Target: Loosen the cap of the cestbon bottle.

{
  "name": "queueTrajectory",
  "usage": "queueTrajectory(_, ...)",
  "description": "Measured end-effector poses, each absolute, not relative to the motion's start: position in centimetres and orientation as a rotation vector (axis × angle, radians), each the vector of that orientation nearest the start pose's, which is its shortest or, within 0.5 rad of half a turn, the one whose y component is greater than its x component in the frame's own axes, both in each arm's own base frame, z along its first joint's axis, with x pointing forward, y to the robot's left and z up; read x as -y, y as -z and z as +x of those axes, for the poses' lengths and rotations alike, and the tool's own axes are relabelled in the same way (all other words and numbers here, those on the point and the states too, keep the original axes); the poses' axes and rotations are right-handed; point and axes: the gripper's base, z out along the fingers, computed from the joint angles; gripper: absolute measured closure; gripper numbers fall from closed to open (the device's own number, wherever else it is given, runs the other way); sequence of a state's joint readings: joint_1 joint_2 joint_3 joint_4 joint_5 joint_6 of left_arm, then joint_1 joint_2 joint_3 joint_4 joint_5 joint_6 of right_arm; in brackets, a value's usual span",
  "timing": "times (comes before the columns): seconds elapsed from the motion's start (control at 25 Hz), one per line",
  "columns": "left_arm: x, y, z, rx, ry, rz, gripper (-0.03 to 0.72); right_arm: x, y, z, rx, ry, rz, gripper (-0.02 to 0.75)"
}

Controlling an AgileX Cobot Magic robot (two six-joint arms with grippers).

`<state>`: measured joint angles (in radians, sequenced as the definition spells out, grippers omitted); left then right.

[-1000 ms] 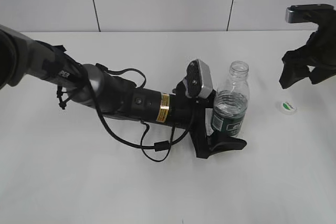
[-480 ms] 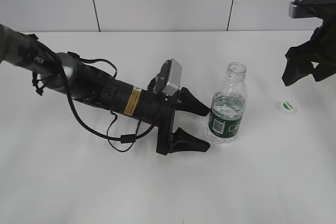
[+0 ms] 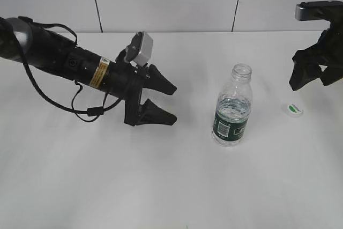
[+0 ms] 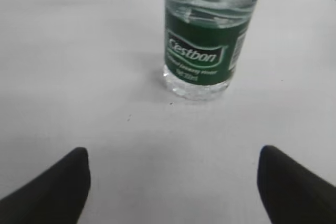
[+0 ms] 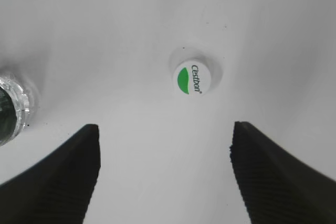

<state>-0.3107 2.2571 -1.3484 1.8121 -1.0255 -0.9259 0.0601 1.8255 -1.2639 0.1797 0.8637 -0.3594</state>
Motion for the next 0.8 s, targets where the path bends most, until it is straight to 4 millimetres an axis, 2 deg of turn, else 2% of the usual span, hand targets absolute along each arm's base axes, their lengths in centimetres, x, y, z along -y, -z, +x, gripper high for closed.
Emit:
queueTrajectory(0.28,18.8,-14.7,38.8,-1.746,0.693,1.483,0.123,-3.1,-20.4,36.2,-2.843,-0.113,-0.491,0.148)
queueTrajectory(0.44,17.6,-17.8,40.3,-1.81,0.417,1.327,0.127,-3.1,-20.4,36.2,-2.843,-0.106,-0.496,0.148)
queueTrajectory(0.64,14.5,-20.1,42.5,-1.909,0.02,1.023,0.13,-2.9,-20.6,36.2,-2.835,-0.063,-0.524,0.148)
queueTrajectory(0.8,12.3,-21.4,43.3,-1.929,-0.146,0.854,0.134,-2.7,-21.8,36.0,-2.787,-0.031,-0.53,0.148)
